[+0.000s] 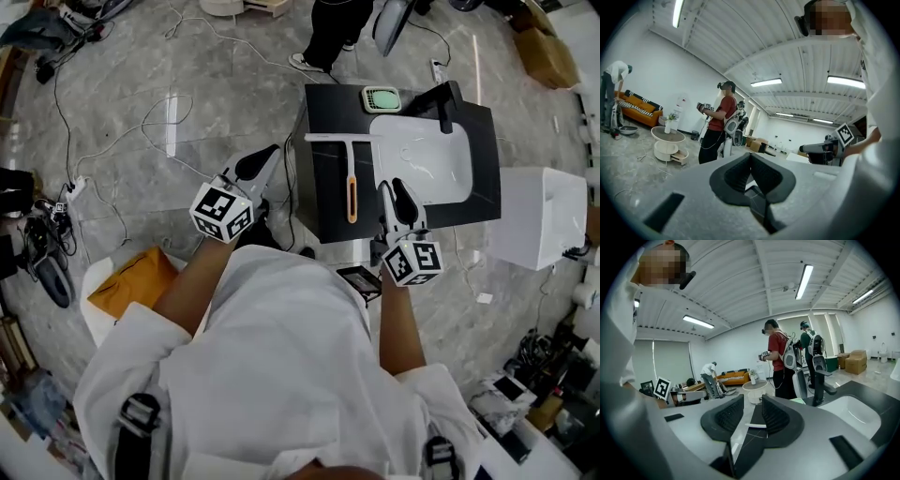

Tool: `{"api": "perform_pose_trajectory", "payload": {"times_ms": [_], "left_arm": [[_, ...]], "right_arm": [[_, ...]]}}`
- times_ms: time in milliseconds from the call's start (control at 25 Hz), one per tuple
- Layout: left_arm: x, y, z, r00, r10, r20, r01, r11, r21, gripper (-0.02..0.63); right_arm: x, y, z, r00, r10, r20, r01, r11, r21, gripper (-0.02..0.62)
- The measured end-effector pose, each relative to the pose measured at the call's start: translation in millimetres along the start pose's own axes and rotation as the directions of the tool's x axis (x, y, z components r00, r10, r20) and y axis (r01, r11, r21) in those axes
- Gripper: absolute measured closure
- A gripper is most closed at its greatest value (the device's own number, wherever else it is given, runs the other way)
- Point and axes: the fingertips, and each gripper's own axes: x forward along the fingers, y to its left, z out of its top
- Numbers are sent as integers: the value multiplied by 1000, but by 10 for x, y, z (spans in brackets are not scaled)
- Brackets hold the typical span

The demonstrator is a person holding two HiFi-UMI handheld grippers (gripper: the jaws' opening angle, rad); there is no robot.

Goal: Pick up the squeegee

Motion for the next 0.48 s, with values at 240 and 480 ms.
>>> {"api": "perform_pose_trajectory", "payload": {"times_ms": [240, 480], "left_arm": [[242, 163, -226, 997, -58, -55, 54, 996, -64, 591], [463, 395, -520, 990, -81, -113, 68, 990, -120, 591]], "right_arm": [[312, -138, -260, 987, -39, -156, 39, 999, -2, 474], [691, -290, -577, 951, -49, -306, 53, 999, 6, 449]]}}
